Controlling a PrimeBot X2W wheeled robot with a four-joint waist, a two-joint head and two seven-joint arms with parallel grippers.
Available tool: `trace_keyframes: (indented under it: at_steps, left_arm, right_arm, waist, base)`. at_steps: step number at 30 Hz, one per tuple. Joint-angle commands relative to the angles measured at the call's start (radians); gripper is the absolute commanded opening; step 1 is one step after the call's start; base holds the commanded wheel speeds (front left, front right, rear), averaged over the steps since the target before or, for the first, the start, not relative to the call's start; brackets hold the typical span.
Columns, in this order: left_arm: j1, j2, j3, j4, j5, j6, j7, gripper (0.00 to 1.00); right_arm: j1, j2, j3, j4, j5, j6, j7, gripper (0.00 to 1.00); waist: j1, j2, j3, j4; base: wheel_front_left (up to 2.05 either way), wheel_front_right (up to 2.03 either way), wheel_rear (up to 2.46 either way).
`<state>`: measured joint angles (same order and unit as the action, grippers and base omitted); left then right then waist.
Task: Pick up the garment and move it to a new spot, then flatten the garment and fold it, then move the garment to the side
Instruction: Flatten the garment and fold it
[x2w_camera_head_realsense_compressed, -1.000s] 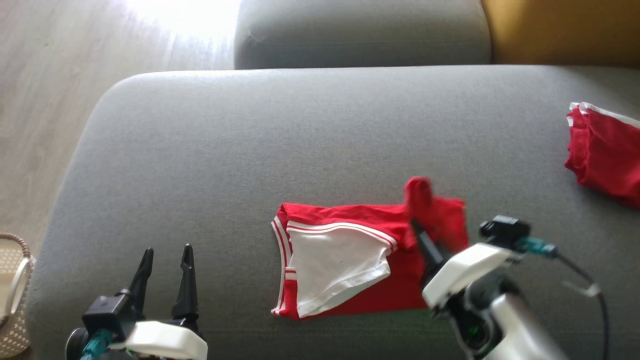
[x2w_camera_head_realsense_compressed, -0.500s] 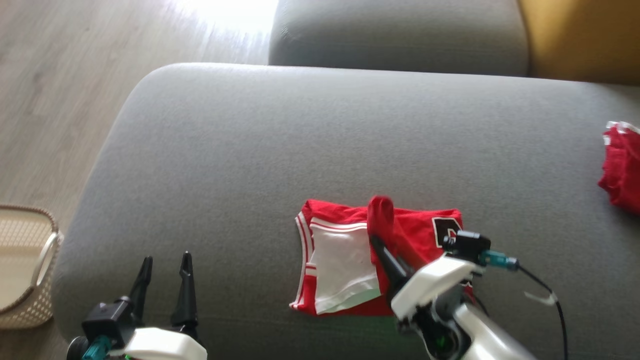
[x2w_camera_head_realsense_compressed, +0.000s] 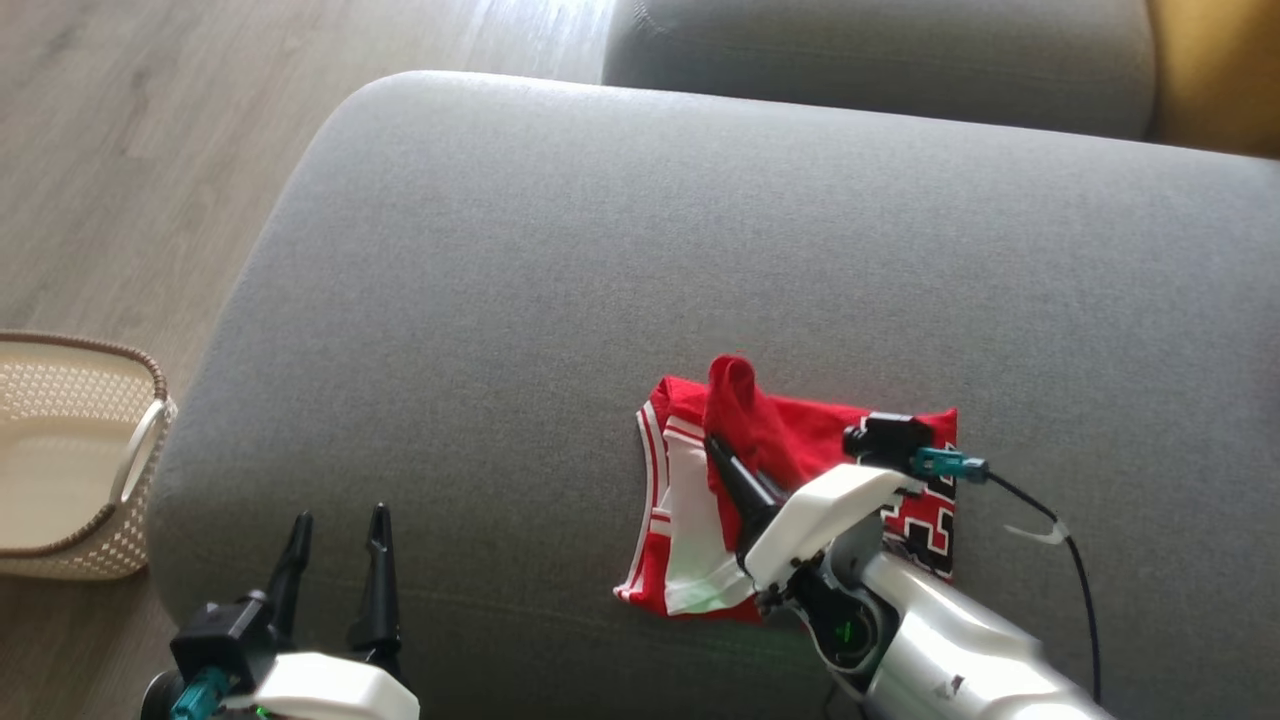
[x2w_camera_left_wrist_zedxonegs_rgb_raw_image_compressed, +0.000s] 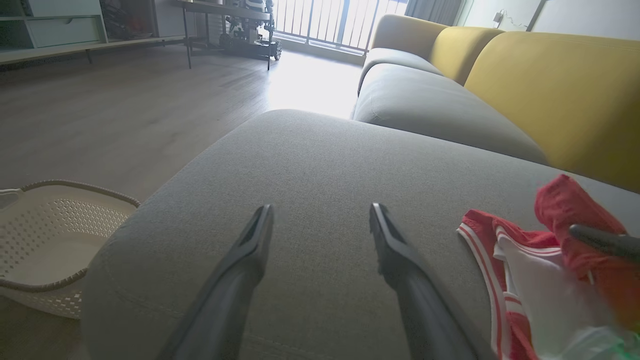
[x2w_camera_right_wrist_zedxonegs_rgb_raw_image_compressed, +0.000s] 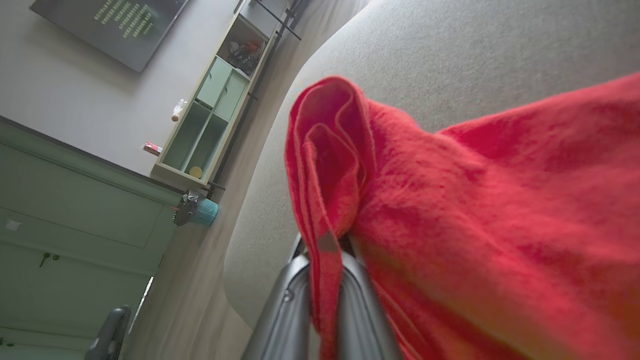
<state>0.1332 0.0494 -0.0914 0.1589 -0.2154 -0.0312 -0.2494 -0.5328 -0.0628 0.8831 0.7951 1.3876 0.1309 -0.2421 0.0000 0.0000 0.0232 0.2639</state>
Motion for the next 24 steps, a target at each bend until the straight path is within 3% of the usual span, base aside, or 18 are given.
trace_keyframes:
  at_steps: [1,7,8,9,10,18,24]
  left_arm:
    - [-0.056,0.001,0.023,-0.028,-0.008,0.001,-0.012,1.0]
    - [-0.062,0.001,0.019,-0.024,-0.01,0.002,-0.012,1.0]
    - [-0.064,0.001,0.018,-0.023,-0.01,0.002,-0.012,1.0]
    - [-0.065,0.001,0.017,-0.022,-0.01,0.002,-0.012,1.0]
    - [-0.067,0.001,0.016,-0.021,-0.011,0.002,-0.012,1.0]
    - [-0.068,0.001,0.016,0.001,-0.005,-0.003,-0.012,1.0]
    - [-0.06,0.001,0.035,-0.005,0.0,0.002,-0.012,1.0]
  right_arm:
    - [-0.043,0.013,0.033,-0.003,0.026,0.0,-0.015,0.0]
    - [-0.081,0.013,0.128,0.031,0.115,0.0,-0.019,0.0]
    - [-0.088,0.013,0.136,0.033,0.126,0.0,-0.019,0.15]
    - [-0.094,0.013,0.142,0.036,0.135,0.0,-0.019,0.84]
    - [-0.099,0.013,0.149,0.041,0.145,0.0,-0.019,1.0]
    - [-0.134,0.013,0.19,0.045,0.186,0.0,-0.02,1.0]
    - [-0.173,0.013,0.122,0.056,0.102,0.0,-0.02,1.0]
  waist:
    - [0.0,0.0,0.003,0.004]
    - [0.0,0.0,0.012,0.008]
    - [0.0,0.0,0.014,0.008]
    - [0.0,0.0,0.015,0.008]
    - [0.0,0.0,0.016,0.008]
    - [0.0,0.0,0.005,-0.003]
    - [0.0,0.0,-0.025,-0.029]
  base:
    - [0.0,0.0,0.0]
    - [0.0,0.0,0.0]
    - [0.0,0.0,0.0]
    - [0.0,0.0,0.0]
    - [0.0,0.0,0.0]
    - [0.0,0.0,0.0]
    - [0.0,0.0,0.0]
